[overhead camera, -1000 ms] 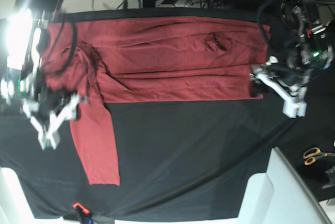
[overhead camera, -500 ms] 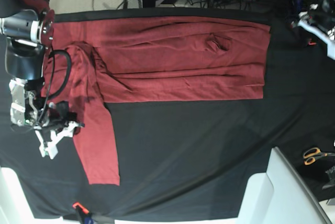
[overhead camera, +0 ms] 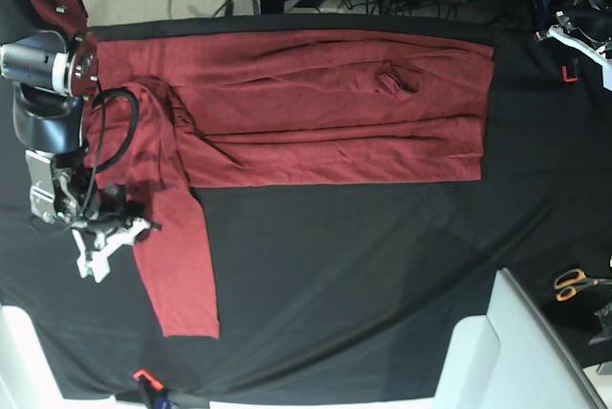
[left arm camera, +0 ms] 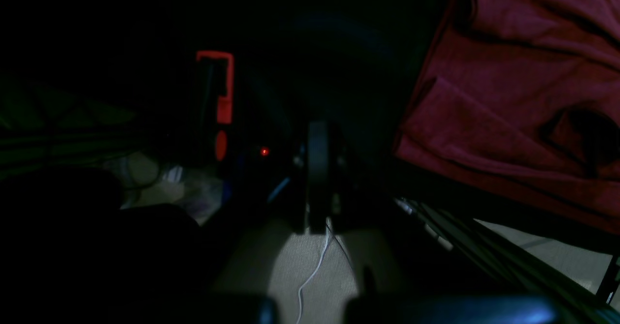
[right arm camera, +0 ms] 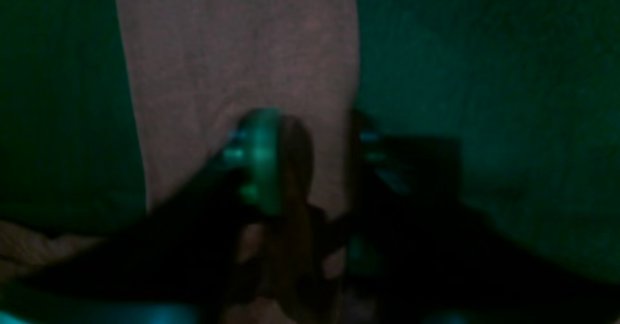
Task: Fold the T-shirt properly
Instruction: 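Drag the sleeve across the folded body with the right gripper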
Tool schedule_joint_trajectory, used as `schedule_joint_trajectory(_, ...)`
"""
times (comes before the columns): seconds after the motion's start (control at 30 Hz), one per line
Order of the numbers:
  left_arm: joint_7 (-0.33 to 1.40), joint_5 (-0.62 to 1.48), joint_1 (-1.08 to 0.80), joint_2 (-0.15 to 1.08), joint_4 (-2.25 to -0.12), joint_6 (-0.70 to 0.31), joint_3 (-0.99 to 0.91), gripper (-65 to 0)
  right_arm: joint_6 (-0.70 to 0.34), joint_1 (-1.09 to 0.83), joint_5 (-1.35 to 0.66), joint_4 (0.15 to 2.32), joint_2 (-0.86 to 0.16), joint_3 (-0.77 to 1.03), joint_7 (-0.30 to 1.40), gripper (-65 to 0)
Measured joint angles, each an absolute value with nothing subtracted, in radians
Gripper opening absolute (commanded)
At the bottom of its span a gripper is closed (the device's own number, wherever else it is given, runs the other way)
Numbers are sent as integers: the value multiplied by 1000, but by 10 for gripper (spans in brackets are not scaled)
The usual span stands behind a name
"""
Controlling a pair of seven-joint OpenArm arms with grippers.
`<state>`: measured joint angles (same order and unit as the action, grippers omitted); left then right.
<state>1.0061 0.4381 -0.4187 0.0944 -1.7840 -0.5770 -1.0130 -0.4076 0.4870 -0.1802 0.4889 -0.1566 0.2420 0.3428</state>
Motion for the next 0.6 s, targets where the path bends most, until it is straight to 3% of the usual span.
schedule_joint_trajectory(0.03,1006,438,-419,94,-1784,-577,-1013,-650,-408,486,-179,489,-157,242,344,-650)
schedule_joint_trajectory(0.1,1006,438,-418,94,-1784,-577,-1013,-650,-408,484,-180,489,-155,242,344,-629)
schedule_joint_trajectory(0.2,1006,437,-418,94,-1784,-577,-1012,-650,-408,461,-176,575,-146,242,435,-650)
schedule_joint_trajectory(0.43,1005,426,-403,98,-1687,-577,-1011,-650,-415,183,-178,1233,-48,243,715,-650)
schedule_joint_trajectory(0.6,1005,432,-398,102,-1678,-577,-1011,-650,-416,15,-179,1533,25,167,806,-650)
